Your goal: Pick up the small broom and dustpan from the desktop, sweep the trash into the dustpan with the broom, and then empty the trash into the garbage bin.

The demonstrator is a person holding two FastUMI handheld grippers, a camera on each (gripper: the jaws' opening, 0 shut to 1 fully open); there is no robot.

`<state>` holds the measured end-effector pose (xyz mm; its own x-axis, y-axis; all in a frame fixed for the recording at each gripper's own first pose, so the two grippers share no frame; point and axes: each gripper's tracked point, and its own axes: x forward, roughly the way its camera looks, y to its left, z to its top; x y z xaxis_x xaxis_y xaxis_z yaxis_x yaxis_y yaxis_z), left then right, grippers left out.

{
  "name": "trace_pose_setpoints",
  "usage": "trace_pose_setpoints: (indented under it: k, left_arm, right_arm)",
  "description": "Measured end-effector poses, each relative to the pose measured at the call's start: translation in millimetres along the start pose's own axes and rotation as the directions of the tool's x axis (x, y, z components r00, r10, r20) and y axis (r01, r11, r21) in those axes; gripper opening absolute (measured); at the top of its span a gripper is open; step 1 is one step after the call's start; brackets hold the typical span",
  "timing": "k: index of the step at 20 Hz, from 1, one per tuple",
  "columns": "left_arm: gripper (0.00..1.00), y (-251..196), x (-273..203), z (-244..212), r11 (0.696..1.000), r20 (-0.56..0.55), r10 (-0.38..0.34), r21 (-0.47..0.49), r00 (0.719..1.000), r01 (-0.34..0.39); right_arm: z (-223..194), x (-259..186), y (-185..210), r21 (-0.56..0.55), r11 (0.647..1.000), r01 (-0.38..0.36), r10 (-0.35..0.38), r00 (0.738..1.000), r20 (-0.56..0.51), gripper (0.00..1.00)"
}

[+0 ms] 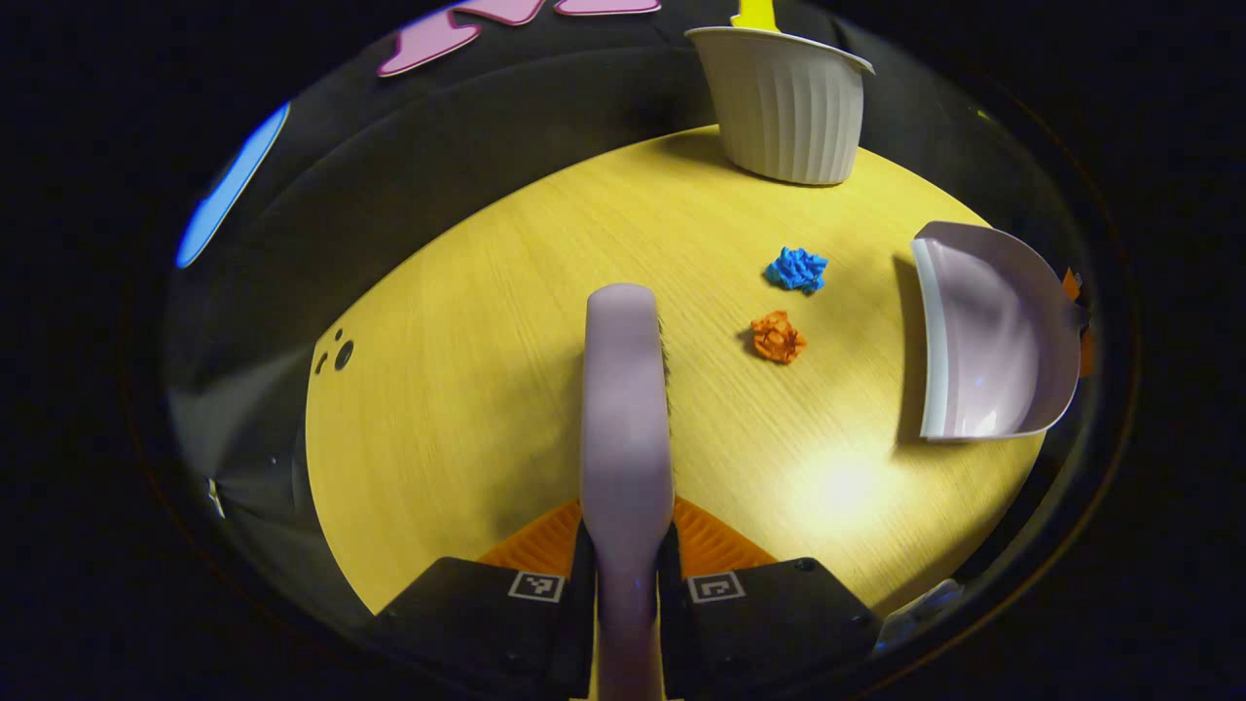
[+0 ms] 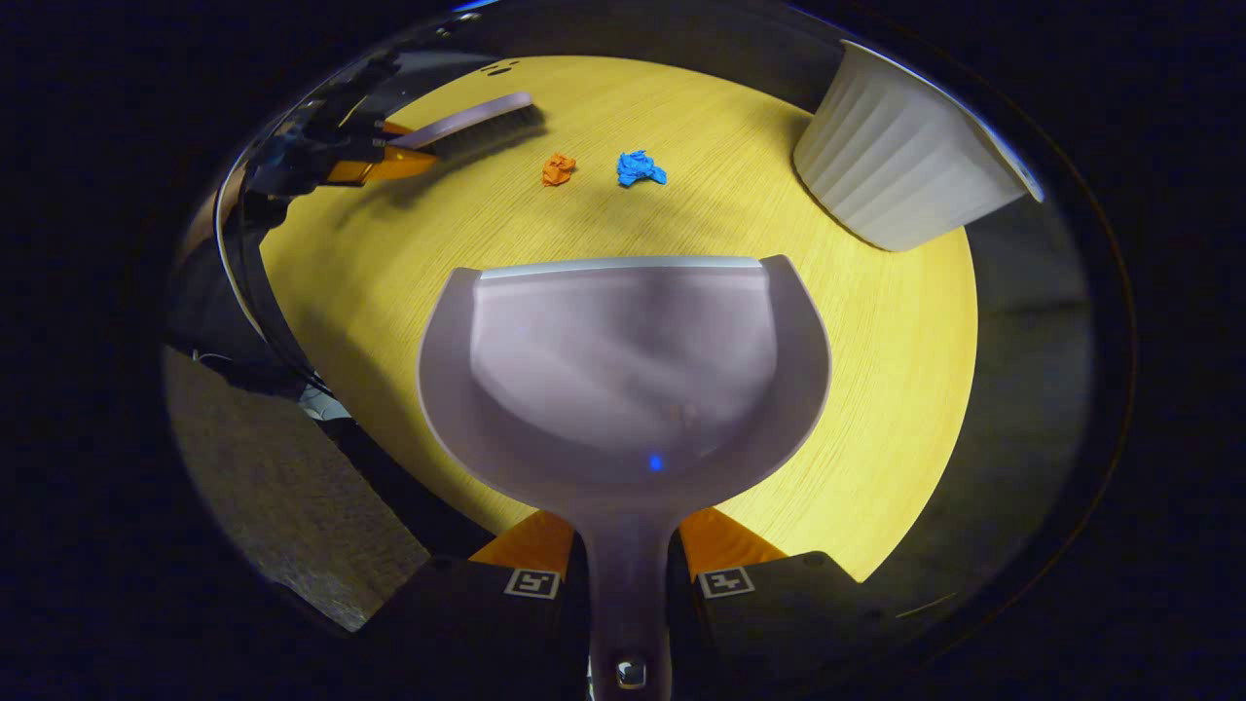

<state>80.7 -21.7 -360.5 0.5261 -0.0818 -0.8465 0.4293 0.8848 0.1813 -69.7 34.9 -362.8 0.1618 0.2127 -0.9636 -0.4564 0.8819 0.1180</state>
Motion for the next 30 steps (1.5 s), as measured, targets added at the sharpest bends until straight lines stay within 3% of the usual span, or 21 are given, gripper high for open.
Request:
trace_pose_setpoints:
  k: [2,3,4,10,15,17,18,19,24,27,28,29,30]
  left_arm:
    - [0.33,-4,9,19,1.000,0.016,-0.009,0.021,1.000,0.009]
    - [0.29,-6,11,25,1.000,0.022,-0.014,0.028,1.000,0.013]
    - [0.32,-7,14,31,0.999,0.028,-0.016,0.035,0.999,0.015]
    - [0.29,-20,33,48,0.996,0.027,-0.055,0.077,0.998,0.053]
    - [0.31,-47,41,52,0.984,-0.001,-0.150,0.094,0.989,0.149]
    - [0.31,-60,42,58,0.974,0.003,-0.195,0.115,0.981,0.193]
    - [0.31,-68,42,60,0.968,0.004,-0.220,0.128,0.975,0.218]
    - [0.31,-76,40,63,0.959,0.005,-0.247,0.143,0.969,0.244]
    - [0.31,-119,29,66,0.897,-0.010,-0.411,0.176,0.912,0.406]
    - [0.29,-153,7,61,0.821,-0.039,-0.562,0.101,0.826,0.563]
    - [0.30,-162,-1,60,0.793,-0.044,-0.604,0.069,0.796,0.605]
    - [0.31,-165,-5,61,0.776,-0.037,-0.629,0.033,0.777,0.630]
    - [0.31,-166,-7,64,0.769,-0.026,-0.639,-0.005,0.769,0.639]
  right_arm:
    - [7,4,-2,-0.020,1.000,0.002,-0.002,1.000,-0.012,0.37]
    - [9,5,-2,-0.021,1.000,0.000,0.000,1.000,-0.015,0.41]
    - [12,6,-1,-0.022,1.000,-0.003,0.003,1.000,-0.017,0.37]
    - [16,13,-2,-0.027,1.000,-0.005,0.004,1.000,-0.022,0.36]
    - [18,16,-4,-0.028,0.999,-0.022,0.021,1.000,-0.023,0.32]
    - [20,18,-5,-0.032,0.999,-0.027,0.027,0.999,-0.017,0.37]
    - [20,20,-6,-0.030,0.999,-0.032,0.031,0.999,-0.013,0.32]
    - [19,18,-5,-0.028,0.999,-0.037,0.036,0.999,-0.010,0.36]
    - [16,21,-7,-0.023,0.998,-0.055,0.055,0.998,0.012,0.37]
    - [15,22,-7,-0.022,0.998,-0.058,0.059,0.998,0.019,0.37]
    - [16,21,-7,-0.024,0.998,-0.058,0.058,0.998,0.026,0.32]
    - [16,22,-7,-0.024,0.998,-0.056,0.056,0.998,0.034,0.37]
    - [16,22,-7,-0.022,0.998,-0.053,0.054,0.998,0.037,0.32]
